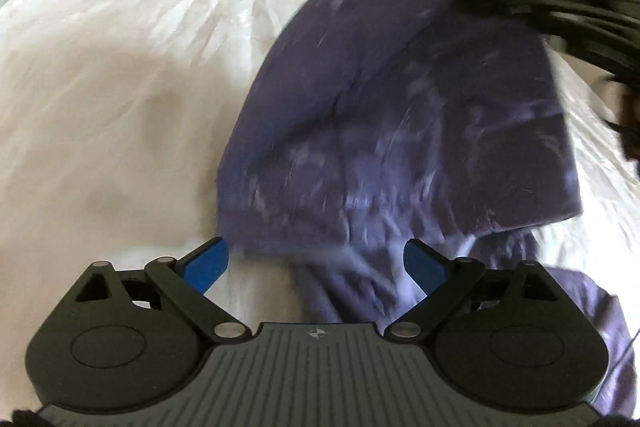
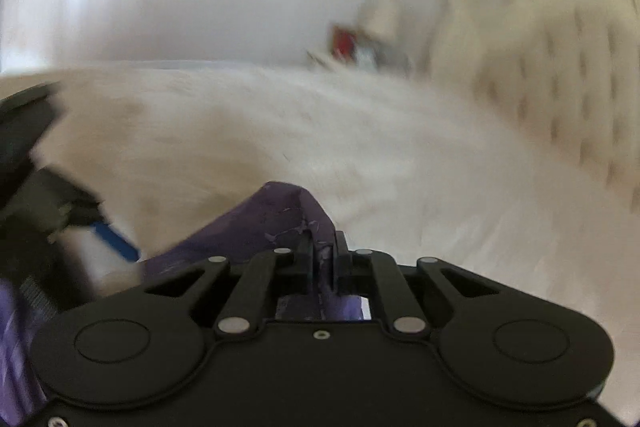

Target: Fold large clothes

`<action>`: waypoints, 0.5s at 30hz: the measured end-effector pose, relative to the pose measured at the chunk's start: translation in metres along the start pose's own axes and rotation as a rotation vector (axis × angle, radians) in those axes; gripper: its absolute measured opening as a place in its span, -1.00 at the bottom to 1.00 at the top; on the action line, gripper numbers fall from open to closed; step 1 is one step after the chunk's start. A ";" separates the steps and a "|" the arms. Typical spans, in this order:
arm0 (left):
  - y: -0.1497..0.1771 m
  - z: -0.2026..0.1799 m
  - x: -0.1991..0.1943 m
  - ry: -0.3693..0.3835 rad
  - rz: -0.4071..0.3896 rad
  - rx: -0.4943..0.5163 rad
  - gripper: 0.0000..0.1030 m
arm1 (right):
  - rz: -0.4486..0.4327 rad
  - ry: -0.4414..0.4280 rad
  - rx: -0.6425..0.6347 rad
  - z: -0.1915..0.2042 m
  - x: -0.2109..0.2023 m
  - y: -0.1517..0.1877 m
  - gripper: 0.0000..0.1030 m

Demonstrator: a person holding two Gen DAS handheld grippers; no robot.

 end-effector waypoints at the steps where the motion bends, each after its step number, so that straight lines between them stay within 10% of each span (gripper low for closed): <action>1: 0.008 0.001 -0.008 0.003 0.010 -0.009 0.84 | -0.046 0.008 -0.089 0.018 -0.027 -0.004 -0.72; 7: 0.071 0.001 -0.063 0.034 0.054 -0.050 0.84 | -0.136 -0.091 -0.411 0.125 -0.151 0.023 -0.72; 15: 0.165 -0.008 -0.116 0.059 0.223 -0.030 0.85 | 0.077 -0.383 -0.603 0.250 -0.234 0.117 -0.70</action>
Point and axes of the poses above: each gripper's, at about its wrist camera, not at the fingertips, and x roughly the way its jaws point, z to its left, y to its underside, the point moved 4 cm from there along x, roughly the way its jaws point, and after that the axes turned 8 degrees about y, right-handed, at the moved point
